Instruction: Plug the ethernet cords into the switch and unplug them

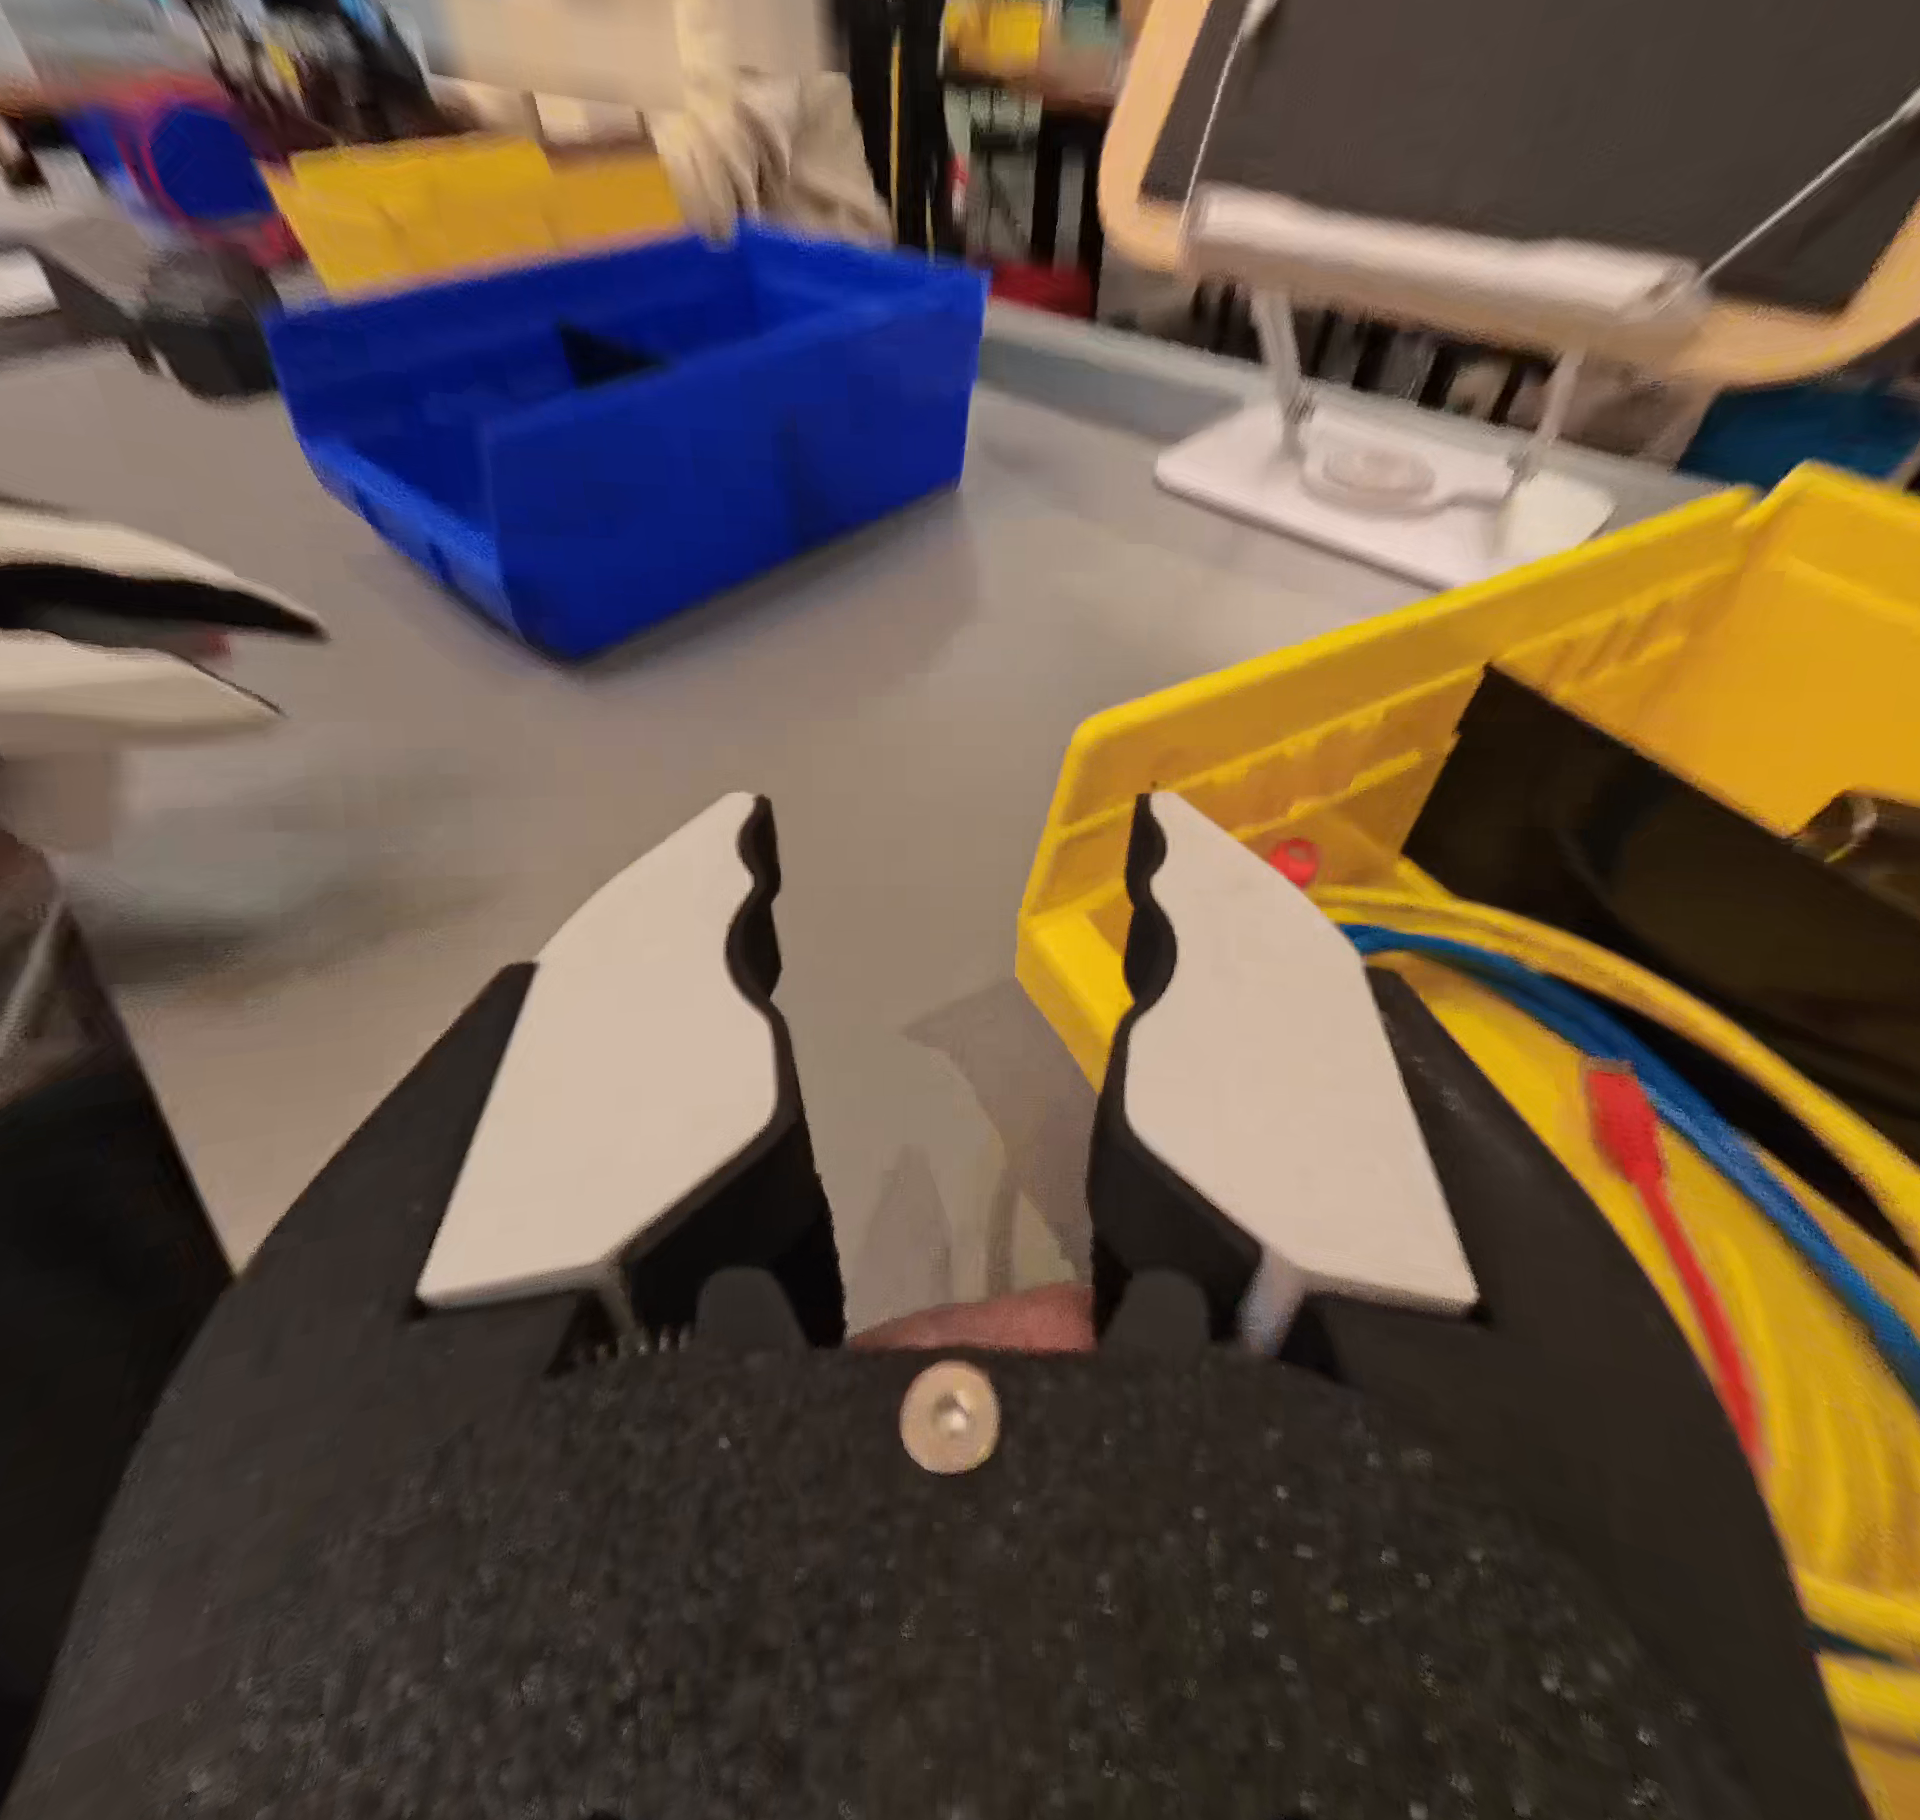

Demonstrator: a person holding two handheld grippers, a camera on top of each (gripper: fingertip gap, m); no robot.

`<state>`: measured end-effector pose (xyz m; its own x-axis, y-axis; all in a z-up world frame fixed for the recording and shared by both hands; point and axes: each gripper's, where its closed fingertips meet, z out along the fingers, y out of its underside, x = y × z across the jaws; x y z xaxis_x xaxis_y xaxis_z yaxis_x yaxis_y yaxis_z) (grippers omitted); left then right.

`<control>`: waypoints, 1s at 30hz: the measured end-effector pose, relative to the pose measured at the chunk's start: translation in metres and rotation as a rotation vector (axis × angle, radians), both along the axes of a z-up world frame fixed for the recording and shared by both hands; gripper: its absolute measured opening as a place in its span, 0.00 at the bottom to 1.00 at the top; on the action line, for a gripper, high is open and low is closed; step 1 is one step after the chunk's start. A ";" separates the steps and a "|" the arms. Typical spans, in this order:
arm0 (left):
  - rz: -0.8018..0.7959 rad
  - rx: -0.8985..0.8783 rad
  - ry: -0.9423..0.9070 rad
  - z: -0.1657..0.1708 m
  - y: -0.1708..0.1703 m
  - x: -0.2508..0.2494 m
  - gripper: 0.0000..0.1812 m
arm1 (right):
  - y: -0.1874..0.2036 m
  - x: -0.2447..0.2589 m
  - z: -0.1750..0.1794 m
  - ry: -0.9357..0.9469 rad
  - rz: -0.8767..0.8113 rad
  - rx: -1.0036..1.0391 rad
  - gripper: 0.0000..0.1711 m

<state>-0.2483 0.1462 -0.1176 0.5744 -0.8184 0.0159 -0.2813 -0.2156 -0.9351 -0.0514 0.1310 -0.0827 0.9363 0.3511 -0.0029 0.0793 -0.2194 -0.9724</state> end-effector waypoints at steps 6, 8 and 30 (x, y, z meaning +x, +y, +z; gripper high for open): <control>-0.194 0.005 0.009 0.012 -0.011 0.132 0.24 | -0.051 0.113 0.047 0.040 -0.532 0.251 0.35; -0.182 -0.020 0.003 0.014 0.004 0.171 0.24 | -0.074 0.150 0.047 -0.004 -0.698 0.260 0.35; 0.097 0.056 0.132 0.002 0.084 0.126 0.05 | 0.008 0.097 -0.024 -0.023 -0.734 -0.138 0.02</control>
<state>-0.1223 0.2305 -0.1156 0.6447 -0.7566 -0.1093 -0.3829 -0.1959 -0.9028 0.0452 0.1387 -0.1065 0.9303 -0.3663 0.0202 -0.1149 -0.3432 -0.9322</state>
